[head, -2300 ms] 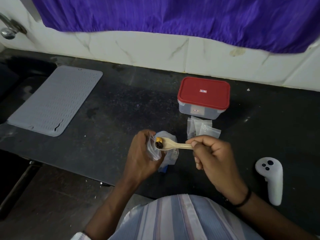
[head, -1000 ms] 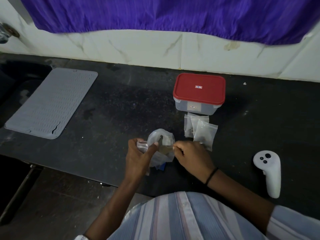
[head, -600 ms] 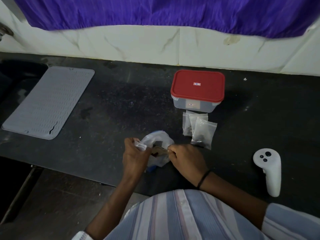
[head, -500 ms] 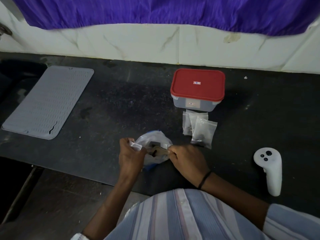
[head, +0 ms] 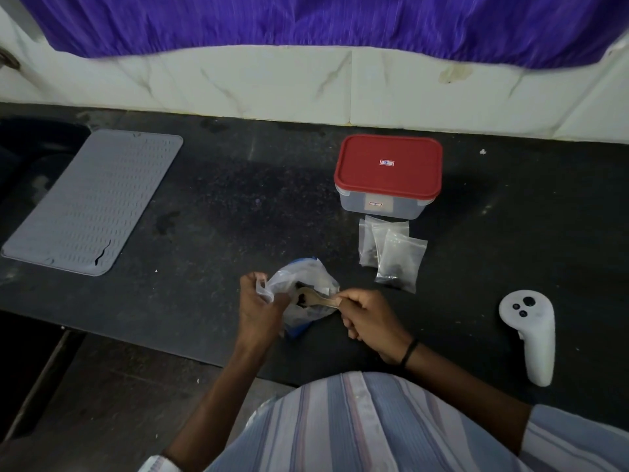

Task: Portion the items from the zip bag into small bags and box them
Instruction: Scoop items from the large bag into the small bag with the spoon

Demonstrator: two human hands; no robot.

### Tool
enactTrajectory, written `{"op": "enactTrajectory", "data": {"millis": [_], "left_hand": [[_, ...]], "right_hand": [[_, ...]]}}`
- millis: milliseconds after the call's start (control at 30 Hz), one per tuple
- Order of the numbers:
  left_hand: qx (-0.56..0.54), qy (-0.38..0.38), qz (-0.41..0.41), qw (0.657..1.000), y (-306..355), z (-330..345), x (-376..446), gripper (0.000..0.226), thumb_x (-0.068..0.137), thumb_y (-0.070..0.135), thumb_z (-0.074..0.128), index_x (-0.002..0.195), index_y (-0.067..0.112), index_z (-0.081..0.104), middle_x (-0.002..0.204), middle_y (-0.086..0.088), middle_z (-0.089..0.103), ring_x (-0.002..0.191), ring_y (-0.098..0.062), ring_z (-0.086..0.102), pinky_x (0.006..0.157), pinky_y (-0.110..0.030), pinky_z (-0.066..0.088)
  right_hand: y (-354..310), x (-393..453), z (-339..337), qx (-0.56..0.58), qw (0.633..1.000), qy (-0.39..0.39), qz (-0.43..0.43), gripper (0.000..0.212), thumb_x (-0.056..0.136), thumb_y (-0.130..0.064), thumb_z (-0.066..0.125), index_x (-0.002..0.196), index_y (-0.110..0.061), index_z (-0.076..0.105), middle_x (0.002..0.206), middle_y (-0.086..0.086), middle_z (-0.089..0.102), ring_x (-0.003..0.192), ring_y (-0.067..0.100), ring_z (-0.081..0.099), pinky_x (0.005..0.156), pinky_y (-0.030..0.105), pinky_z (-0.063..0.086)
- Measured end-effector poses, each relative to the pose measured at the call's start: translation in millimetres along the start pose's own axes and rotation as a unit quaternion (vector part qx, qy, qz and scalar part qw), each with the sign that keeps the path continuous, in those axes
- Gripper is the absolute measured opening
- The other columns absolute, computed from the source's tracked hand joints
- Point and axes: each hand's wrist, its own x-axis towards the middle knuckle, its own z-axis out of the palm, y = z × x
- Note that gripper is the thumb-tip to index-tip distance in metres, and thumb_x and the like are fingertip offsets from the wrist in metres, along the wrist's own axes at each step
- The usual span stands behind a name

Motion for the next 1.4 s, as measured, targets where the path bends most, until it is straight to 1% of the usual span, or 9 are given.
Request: {"op": "enactTrajectory", "data": {"millis": [100, 200, 400, 533, 800, 1033, 1167, 1267, 1400], "left_hand": [[-0.113, -0.022, -0.030, 0.993, -3, -4, -1, 0.042, 0.085, -0.003, 0.069, 0.109, 0.021, 0.044, 0.118, -0.017, 0.058, 0.106, -0.036, 0.067, 0.088, -0.061, 0.055], [-0.158, -0.020, -0.021, 0.987, -2, -5, -1, 0.045, 0.081, -0.001, 0.074, 0.104, 0.022, 0.044, 0.113, -0.017, 0.056, 0.101, -0.035, 0.065, 0.084, -0.057, 0.055], [-0.003, 0.044, 0.003, 0.999, -2, 4, 4, 0.044, 0.086, 0.000, 0.068, 0.102, 0.032, 0.043, 0.111, -0.011, 0.059, 0.099, -0.031, 0.068, 0.081, -0.055, 0.060], [0.075, 0.044, 0.039, 0.995, -1, 3, 2, 0.050, 0.082, 0.008, 0.077, 0.115, 0.022, 0.042, 0.106, -0.001, 0.057, 0.095, -0.020, 0.067, 0.076, -0.042, 0.062], [0.141, 0.088, 0.060, 0.984, -5, 8, -2, 0.051, 0.081, 0.012, 0.077, 0.113, 0.026, 0.040, 0.100, 0.005, 0.055, 0.093, -0.020, 0.065, 0.078, -0.047, 0.060], [0.175, 0.123, 0.128, 0.968, -6, 9, -8, 0.053, 0.078, 0.015, 0.078, 0.110, 0.027, 0.038, 0.094, 0.009, 0.054, 0.086, -0.020, 0.064, 0.074, -0.048, 0.059], [0.184, 0.091, 0.142, 0.968, -3, 7, -8, 0.061, 0.074, 0.028, 0.085, 0.114, 0.026, 0.040, 0.102, 0.004, 0.054, 0.092, -0.016, 0.061, 0.075, -0.039, 0.058], [0.227, 0.099, 0.197, 0.949, 0, 2, -10, 0.065, 0.069, 0.043, 0.087, 0.115, 0.022, 0.045, 0.106, 0.001, 0.051, 0.092, -0.014, 0.054, 0.071, -0.024, 0.049], [0.236, 0.105, 0.218, 0.941, 8, -1, -21, 0.060, 0.073, 0.037, 0.087, 0.114, 0.015, 0.050, 0.103, 0.001, 0.046, 0.084, -0.007, 0.048, 0.067, -0.007, 0.038]], "right_hand": [[1, -3, -1, 0.013, 1.000, 0.008, -0.008, 0.018, 0.099, -0.019, 0.050, 0.099, -0.019, 0.068, 0.062, 0.002, 0.054, 0.047, 0.006, 0.047, 0.047, 0.020, 0.041], [4, -3, -1, -0.050, 0.998, 0.024, -0.032, 0.016, 0.099, -0.022, 0.052, 0.101, -0.027, 0.067, 0.063, -0.001, 0.058, 0.048, 0.002, 0.051, 0.050, 0.020, 0.044], [3, -9, 3, 0.022, 0.999, 0.028, -0.014, 0.019, 0.098, -0.022, 0.053, 0.092, -0.014, 0.069, 0.061, 0.001, 0.057, 0.048, 0.009, 0.050, 0.049, 0.022, 0.044], [3, -13, -3, 0.036, 0.998, 0.048, -0.031, 0.019, 0.098, -0.022, 0.053, 0.093, -0.014, 0.070, 0.060, 0.001, 0.056, 0.050, 0.011, 0.049, 0.049, 0.023, 0.043], [14, -24, -8, 0.066, 0.994, 0.079, -0.044, 0.019, 0.099, -0.019, 0.051, 0.096, -0.017, 0.070, 0.061, 0.002, 0.057, 0.049, 0.010, 0.051, 0.047, 0.021, 0.043], [14, -30, -6, -0.044, 0.976, 0.163, -0.134, 0.016, 0.096, -0.016, 0.057, 0.099, -0.023, 0.071, 0.061, 0.000, 0.064, 0.052, 0.007, 0.058, 0.052, 0.020, 0.050], [1, -34, -10, 0.062, 0.985, 0.133, -0.093, 0.018, 0.098, -0.014, 0.053, 0.093, -0.014, 0.071, 0.061, 0.006, 0.062, 0.050, 0.015, 0.054, 0.046, 0.022, 0.043], [-9, -43, -17, 0.070, 0.984, 0.124, -0.103, 0.019, 0.098, -0.012, 0.053, 0.092, -0.014, 0.070, 0.061, 0.007, 0.060, 0.050, 0.016, 0.053, 0.045, 0.020, 0.043], [-28, -62, -24, 0.077, 0.980, 0.120, -0.141, 0.019, 0.097, -0.012, 0.053, 0.092, -0.015, 0.072, 0.059, 0.011, 0.060, 0.048, 0.018, 0.054, 0.044, 0.023, 0.043]]}}
